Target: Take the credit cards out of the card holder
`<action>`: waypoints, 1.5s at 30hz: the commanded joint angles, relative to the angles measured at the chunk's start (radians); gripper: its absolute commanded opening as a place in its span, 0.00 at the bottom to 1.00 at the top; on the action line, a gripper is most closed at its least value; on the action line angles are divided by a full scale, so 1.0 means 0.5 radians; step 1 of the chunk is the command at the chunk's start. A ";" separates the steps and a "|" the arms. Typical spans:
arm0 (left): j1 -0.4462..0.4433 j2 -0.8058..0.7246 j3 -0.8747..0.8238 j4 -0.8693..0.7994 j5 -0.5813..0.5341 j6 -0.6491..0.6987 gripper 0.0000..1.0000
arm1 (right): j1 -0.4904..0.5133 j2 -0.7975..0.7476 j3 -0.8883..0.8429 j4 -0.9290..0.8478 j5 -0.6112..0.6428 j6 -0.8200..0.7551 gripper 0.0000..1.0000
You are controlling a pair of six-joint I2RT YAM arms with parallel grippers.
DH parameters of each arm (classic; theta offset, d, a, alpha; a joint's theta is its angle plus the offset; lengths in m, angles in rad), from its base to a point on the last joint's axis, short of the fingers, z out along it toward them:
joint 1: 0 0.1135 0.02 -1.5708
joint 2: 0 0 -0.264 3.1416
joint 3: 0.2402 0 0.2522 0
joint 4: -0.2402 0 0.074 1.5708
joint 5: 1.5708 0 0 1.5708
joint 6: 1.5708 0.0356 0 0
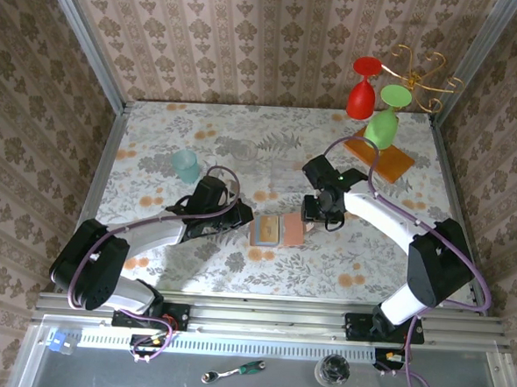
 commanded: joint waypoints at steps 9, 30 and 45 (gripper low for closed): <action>0.001 0.000 0.039 0.045 -0.027 0.007 0.12 | 0.194 0.088 0.202 -0.089 -0.045 0.054 0.46; -0.011 0.078 -0.030 0.134 0.008 -0.020 0.12 | 0.221 0.307 0.111 -0.027 0.056 0.051 0.52; -0.069 -0.021 -0.043 0.028 -0.065 -0.005 0.11 | 0.158 0.388 0.039 0.037 0.100 0.008 0.54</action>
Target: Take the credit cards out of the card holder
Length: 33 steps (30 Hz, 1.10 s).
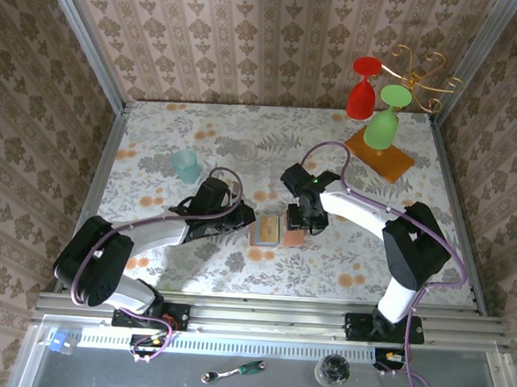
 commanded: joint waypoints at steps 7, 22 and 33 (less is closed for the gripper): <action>-0.038 -0.148 -0.085 -0.070 -0.105 -0.008 0.11 | -0.061 0.127 -0.076 0.069 0.088 -0.051 0.60; -0.060 0.033 -0.017 0.066 -0.169 -0.072 0.11 | -0.139 0.267 -0.201 0.218 -0.054 -0.120 0.64; -0.068 0.192 0.037 0.150 -0.106 -0.076 0.11 | -0.139 0.240 -0.228 0.199 -0.086 -0.098 0.62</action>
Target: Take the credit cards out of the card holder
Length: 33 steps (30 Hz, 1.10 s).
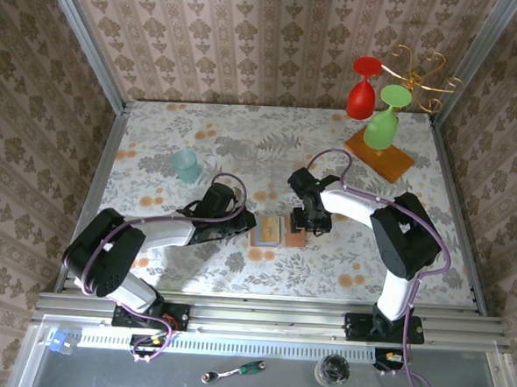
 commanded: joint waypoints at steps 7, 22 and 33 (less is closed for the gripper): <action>-0.009 0.118 0.145 0.049 0.090 0.026 0.11 | -0.008 -0.049 -0.012 -0.125 -0.016 0.008 0.62; -0.018 0.058 0.180 -0.022 0.104 0.136 0.10 | 0.025 -0.263 0.089 -0.180 -0.048 0.089 0.60; -0.030 0.146 0.176 0.129 0.242 0.111 0.10 | 0.059 -0.394 0.009 0.077 -0.292 0.175 0.58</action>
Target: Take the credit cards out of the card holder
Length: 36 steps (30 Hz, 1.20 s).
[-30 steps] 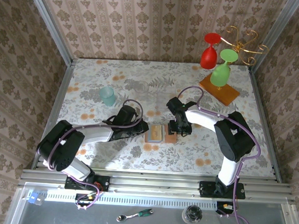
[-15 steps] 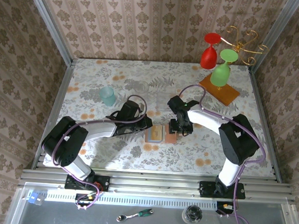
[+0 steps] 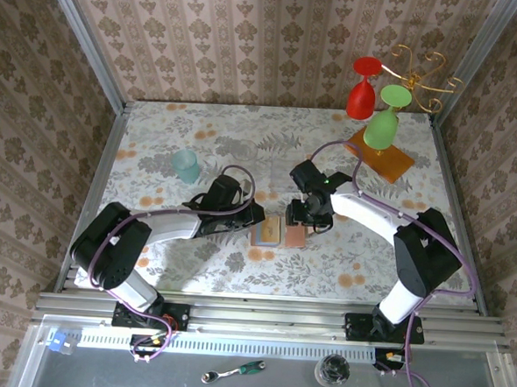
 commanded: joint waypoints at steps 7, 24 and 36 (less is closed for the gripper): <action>-0.057 0.083 0.051 -0.075 0.040 0.090 0.06 | 0.007 -0.049 -0.144 0.452 -0.416 0.132 0.54; -0.099 0.076 0.059 -0.210 -0.054 0.230 0.00 | 0.006 0.139 -0.260 0.782 -0.654 0.181 0.40; -0.095 0.128 0.033 -0.192 -0.054 0.197 0.00 | 0.001 0.218 -0.266 0.821 -0.703 0.203 0.34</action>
